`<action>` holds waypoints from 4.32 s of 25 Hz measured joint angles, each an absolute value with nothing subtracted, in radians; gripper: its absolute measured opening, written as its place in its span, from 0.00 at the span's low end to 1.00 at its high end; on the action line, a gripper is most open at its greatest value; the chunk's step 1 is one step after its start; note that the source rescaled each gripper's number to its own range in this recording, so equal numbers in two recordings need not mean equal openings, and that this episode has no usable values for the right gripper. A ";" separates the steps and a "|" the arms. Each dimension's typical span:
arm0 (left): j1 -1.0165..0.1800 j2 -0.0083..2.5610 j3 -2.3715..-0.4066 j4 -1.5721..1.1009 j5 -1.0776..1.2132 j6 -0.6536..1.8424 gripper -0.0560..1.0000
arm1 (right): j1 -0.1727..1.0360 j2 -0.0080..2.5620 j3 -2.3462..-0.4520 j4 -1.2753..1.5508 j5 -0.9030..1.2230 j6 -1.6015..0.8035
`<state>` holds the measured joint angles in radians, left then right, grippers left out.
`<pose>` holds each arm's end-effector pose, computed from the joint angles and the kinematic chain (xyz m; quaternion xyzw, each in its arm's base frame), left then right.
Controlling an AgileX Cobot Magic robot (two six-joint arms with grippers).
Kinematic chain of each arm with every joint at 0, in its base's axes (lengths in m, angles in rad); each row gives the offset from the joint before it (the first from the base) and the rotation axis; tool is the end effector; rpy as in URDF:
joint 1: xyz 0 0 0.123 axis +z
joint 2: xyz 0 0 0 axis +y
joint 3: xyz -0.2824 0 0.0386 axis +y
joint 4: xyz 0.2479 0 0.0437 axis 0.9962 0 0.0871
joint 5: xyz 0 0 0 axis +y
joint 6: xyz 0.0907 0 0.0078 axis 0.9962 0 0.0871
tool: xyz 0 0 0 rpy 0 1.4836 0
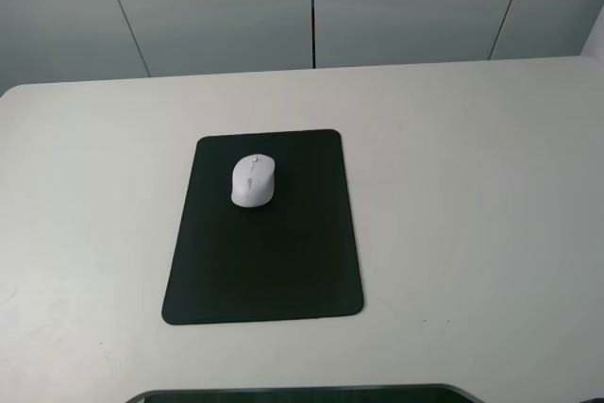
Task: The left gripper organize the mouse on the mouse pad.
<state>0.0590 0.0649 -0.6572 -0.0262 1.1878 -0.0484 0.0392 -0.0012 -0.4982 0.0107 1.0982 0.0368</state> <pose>-0.0184 -0.0033 0.3101 -0.0443 0.8610 -0.0103 0.5066 -0.0065 0.0006 0.2737 -0.0013 0.8630 0.0245 0.5046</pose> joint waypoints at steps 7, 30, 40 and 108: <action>0.059 0.003 -0.540 -0.086 1.134 0.012 1.00 | 0.039 -0.001 -0.498 0.011 1.098 0.037; 0.059 0.000 -0.511 -0.027 1.086 -0.044 1.00 | 0.039 -0.001 -0.498 0.011 1.098 0.037; 0.059 0.000 -0.511 -0.025 1.085 -0.048 1.00 | 0.039 -0.001 -0.498 0.011 1.098 0.037; 0.059 0.000 -0.511 -0.025 1.085 -0.046 1.00 | 0.039 -0.001 -0.498 0.011 1.100 0.037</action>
